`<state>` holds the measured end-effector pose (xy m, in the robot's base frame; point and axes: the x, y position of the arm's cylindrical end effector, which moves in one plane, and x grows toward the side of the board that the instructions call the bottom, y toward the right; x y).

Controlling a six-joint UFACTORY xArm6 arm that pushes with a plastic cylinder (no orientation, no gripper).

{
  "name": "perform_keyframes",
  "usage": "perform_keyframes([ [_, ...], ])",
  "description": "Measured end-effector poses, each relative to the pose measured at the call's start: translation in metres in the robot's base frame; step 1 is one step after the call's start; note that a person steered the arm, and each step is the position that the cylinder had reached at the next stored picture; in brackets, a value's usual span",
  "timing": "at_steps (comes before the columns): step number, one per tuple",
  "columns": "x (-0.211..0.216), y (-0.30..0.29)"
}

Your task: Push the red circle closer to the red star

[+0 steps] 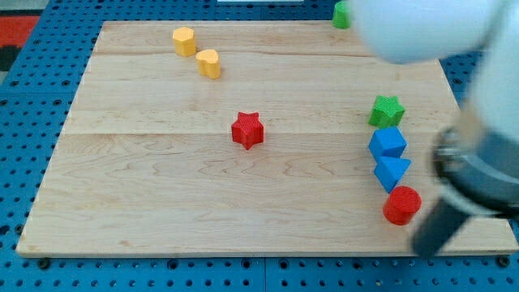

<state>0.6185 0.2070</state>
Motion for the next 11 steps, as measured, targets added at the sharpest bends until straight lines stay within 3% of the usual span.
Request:
perform_keyframes([
  [1, -0.021, 0.008],
  [2, -0.028, -0.031],
  [3, -0.031, -0.019],
  [4, -0.049, -0.044],
  [5, -0.059, -0.141],
  [6, -0.084, -0.164],
  [7, -0.043, -0.131],
  [8, -0.073, -0.125],
  [10, -0.134, -0.169],
  [11, -0.147, -0.165],
])
